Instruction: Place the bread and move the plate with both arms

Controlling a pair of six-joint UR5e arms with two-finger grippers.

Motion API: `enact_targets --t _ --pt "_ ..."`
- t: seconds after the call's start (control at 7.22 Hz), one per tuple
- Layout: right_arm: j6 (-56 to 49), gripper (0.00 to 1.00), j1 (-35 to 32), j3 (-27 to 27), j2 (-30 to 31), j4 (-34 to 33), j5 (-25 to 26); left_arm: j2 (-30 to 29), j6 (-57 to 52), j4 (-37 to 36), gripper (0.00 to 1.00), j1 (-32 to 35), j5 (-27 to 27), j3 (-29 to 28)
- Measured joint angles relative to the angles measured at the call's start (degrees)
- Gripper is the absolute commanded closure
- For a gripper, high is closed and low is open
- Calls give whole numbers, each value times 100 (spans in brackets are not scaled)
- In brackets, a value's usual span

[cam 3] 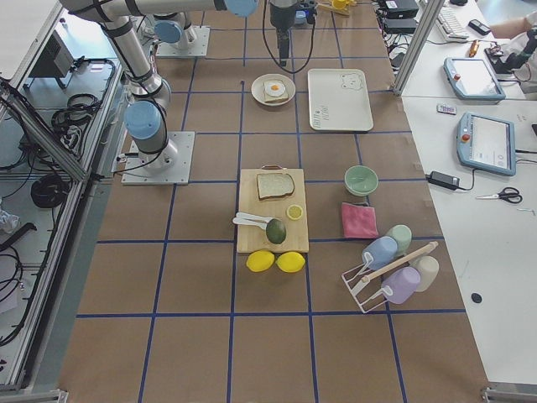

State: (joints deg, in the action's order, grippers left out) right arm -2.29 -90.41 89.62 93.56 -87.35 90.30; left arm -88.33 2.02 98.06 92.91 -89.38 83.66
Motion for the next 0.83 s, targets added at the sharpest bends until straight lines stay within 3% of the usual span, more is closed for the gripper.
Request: enact_targets --t 0.83 --pt "2 0 -2 32 -6 65 7 0 -2 2 0 -1 0 -6"
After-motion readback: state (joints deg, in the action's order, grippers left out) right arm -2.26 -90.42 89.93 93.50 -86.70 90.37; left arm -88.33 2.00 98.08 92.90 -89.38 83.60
